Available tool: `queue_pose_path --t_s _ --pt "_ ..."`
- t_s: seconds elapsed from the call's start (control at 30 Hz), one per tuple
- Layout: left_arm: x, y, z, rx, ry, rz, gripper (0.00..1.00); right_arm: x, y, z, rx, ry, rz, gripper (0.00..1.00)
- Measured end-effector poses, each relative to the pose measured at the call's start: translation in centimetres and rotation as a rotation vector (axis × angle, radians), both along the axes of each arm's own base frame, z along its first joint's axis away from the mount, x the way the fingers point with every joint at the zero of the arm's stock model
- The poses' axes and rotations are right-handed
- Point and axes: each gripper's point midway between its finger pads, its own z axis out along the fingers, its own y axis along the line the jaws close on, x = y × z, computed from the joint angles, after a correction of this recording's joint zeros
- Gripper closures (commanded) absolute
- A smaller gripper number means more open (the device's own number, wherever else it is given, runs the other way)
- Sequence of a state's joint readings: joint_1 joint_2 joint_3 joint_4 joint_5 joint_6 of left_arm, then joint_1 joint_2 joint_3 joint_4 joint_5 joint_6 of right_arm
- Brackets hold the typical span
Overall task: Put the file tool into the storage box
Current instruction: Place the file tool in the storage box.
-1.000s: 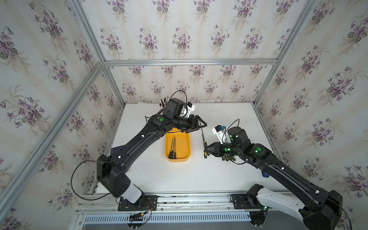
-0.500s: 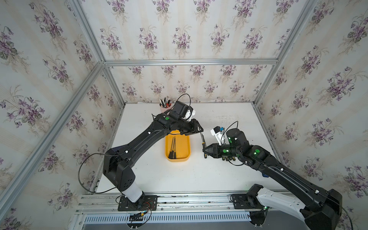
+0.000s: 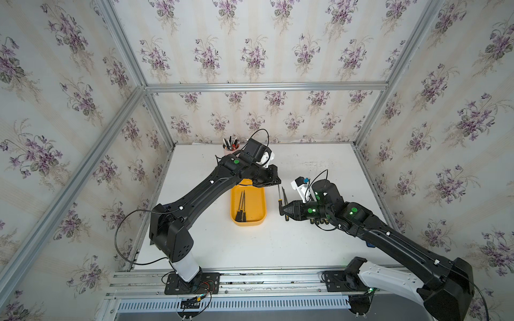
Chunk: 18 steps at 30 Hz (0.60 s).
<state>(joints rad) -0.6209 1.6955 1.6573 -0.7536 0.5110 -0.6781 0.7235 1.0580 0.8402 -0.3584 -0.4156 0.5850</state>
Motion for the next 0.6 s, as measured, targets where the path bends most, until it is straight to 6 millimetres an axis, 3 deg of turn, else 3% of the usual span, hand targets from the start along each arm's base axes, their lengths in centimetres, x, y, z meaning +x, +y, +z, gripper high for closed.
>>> queue_pose_path --t_s 0.1,0.37,0.5,0.6 --pt "0.9 1.8 -0.2 0.033 -0.011 0.019 1.00 0.4 -0.2 -0.2 -0.015 -0.008 -0.019 0.21" --pt "4.3 8.5 -0.1 0.104 -0.037 0.094 1.00 1.3 -0.4 -0.1 -0.036 -0.027 -0.057 0.19" --pt "5.7 10.6 -2.6 0.160 0.003 0.107 1.00 1.7 -0.4 -0.8 -0.059 -0.016 -0.073 0.19" --pt "6.8 11.1 -4.8 0.199 0.040 0.107 1.00 1.9 -0.3 -1.4 -0.071 -0.005 -0.072 0.19"
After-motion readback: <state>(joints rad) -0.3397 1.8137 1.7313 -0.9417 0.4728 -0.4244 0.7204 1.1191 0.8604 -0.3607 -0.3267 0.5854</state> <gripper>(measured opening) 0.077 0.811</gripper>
